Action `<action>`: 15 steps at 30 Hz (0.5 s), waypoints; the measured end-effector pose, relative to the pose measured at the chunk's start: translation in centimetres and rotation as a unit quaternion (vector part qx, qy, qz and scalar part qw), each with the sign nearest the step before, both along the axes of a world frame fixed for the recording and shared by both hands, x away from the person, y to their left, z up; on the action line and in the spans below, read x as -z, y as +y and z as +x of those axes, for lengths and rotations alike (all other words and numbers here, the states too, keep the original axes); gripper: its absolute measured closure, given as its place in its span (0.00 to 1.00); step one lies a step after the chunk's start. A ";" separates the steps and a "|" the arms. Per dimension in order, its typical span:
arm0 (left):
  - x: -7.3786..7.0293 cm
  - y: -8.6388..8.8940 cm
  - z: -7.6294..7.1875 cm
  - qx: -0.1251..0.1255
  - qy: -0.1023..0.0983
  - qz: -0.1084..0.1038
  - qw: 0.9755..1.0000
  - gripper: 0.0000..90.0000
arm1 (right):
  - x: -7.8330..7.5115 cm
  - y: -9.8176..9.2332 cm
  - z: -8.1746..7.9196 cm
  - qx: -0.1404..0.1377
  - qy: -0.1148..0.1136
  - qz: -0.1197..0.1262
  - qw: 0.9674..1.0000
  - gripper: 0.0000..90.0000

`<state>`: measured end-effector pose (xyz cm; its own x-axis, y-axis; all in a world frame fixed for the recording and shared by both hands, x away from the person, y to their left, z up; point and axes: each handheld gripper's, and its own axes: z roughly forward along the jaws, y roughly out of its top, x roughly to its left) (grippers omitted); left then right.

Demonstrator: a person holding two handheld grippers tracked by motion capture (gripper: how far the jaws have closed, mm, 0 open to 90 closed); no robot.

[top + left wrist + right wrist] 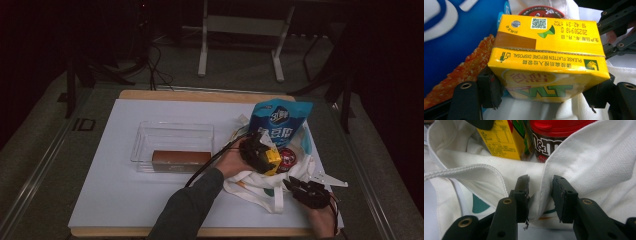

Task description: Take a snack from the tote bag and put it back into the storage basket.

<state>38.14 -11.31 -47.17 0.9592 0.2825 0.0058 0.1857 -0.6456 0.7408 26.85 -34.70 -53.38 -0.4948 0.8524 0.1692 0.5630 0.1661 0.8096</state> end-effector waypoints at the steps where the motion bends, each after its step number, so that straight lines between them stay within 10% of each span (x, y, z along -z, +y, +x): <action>1: -0.1 0.1 -0.1 -0.001 -0.003 0.000 1.000 0.32 | 0.0 0.0 0.0 0.000 0.000 0.000 1.000 0.74; 15: -2.0 1.0 -0.8 -0.017 -0.022 -0.016 0.999 0.32 | 0.0 0.0 0.0 0.001 0.000 0.000 1.000 0.74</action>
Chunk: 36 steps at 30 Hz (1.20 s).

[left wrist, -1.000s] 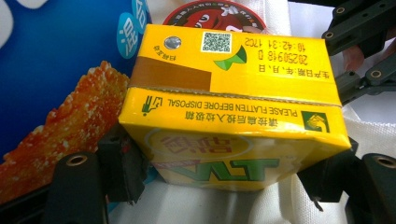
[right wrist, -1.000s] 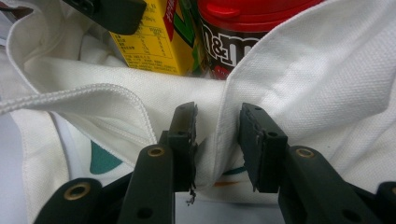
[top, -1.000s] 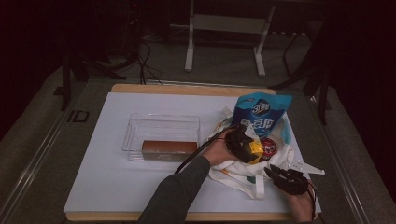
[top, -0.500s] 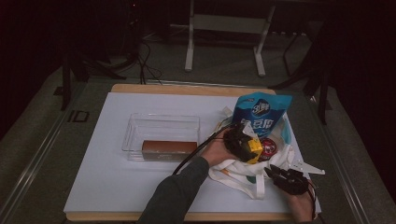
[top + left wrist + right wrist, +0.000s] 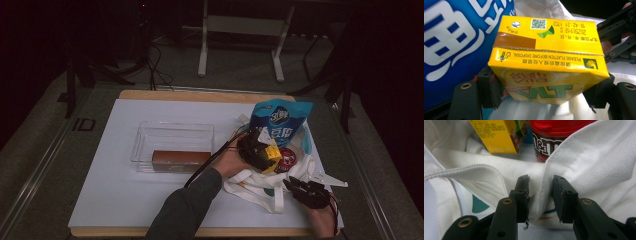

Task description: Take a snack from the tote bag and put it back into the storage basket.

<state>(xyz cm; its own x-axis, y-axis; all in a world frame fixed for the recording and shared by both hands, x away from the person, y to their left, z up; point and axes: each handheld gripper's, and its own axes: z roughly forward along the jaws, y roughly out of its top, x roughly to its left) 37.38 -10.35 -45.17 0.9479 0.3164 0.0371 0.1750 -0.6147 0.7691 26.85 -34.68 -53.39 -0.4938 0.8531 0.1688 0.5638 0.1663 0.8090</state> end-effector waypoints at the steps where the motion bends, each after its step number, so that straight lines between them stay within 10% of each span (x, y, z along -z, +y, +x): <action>1: -0.1 0.1 0.0 0.000 -0.001 0.001 1.000 0.32 | 0.0 0.0 0.0 0.000 0.000 0.000 1.000 0.74; 36: -4.6 3.7 -1.0 -0.007 0.006 -0.029 1.000 0.32 | 0.0 0.0 0.0 0.000 -0.002 0.000 1.000 0.74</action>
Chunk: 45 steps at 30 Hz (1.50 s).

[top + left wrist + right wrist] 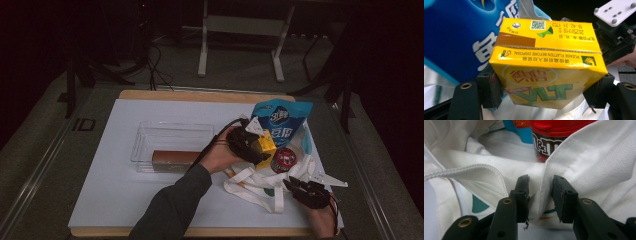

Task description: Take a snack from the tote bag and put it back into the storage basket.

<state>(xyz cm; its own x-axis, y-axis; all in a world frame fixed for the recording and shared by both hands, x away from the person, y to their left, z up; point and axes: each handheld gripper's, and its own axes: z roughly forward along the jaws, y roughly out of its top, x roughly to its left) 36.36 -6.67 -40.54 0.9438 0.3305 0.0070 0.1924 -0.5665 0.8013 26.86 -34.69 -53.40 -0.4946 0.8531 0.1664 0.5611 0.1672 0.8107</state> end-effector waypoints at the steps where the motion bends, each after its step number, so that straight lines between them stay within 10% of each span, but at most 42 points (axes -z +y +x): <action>1: -0.3 0.4 0.0 0.000 -0.002 -0.002 1.000 0.32 | 0.0 0.0 0.0 0.000 0.000 0.000 1.000 0.74; 45: -2.4 9.7 0.1 -0.081 -0.009 -0.031 0.996 0.32 | 0.0 0.0 0.0 0.000 -0.002 -0.001 1.000 0.74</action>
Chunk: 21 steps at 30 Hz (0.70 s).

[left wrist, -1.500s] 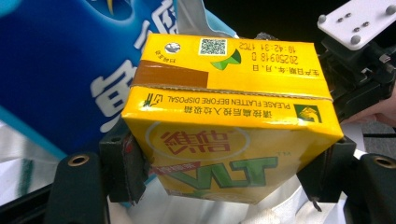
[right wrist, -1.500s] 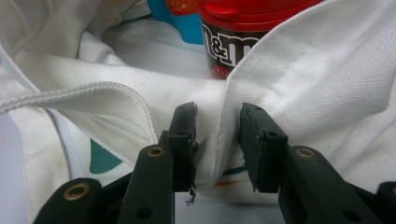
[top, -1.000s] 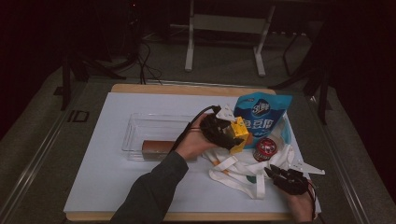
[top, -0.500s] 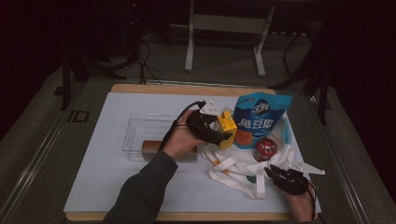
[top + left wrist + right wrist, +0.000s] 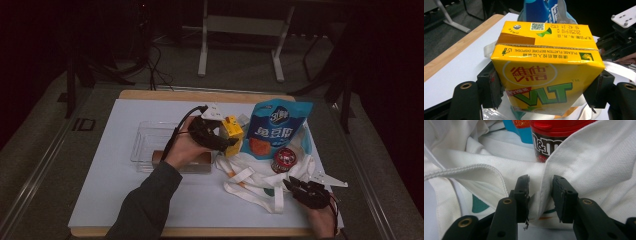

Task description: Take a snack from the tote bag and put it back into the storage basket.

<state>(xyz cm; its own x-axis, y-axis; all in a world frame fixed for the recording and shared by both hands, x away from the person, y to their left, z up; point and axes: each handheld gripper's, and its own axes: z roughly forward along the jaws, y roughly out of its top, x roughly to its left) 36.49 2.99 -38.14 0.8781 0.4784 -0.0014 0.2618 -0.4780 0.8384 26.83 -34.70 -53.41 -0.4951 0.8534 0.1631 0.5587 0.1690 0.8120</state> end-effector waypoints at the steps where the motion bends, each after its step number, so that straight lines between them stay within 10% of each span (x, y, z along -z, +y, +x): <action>1: 0.0 0.1 0.0 -0.002 0.000 0.000 1.000 0.32 | 0.0 0.0 0.0 0.000 0.000 0.000 1.000 0.74; 21: 0.4 2.8 0.3 -0.039 0.002 -0.002 0.999 0.32 | 0.0 0.0 0.0 0.001 0.001 0.000 1.000 0.74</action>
<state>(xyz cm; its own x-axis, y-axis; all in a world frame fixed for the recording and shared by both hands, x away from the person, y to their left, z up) 36.83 5.82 -38.53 0.8386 0.5447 -0.0070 0.3012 -0.4530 0.8391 26.80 -34.68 -53.41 -0.4936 0.8541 0.1639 0.5602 0.1681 0.8111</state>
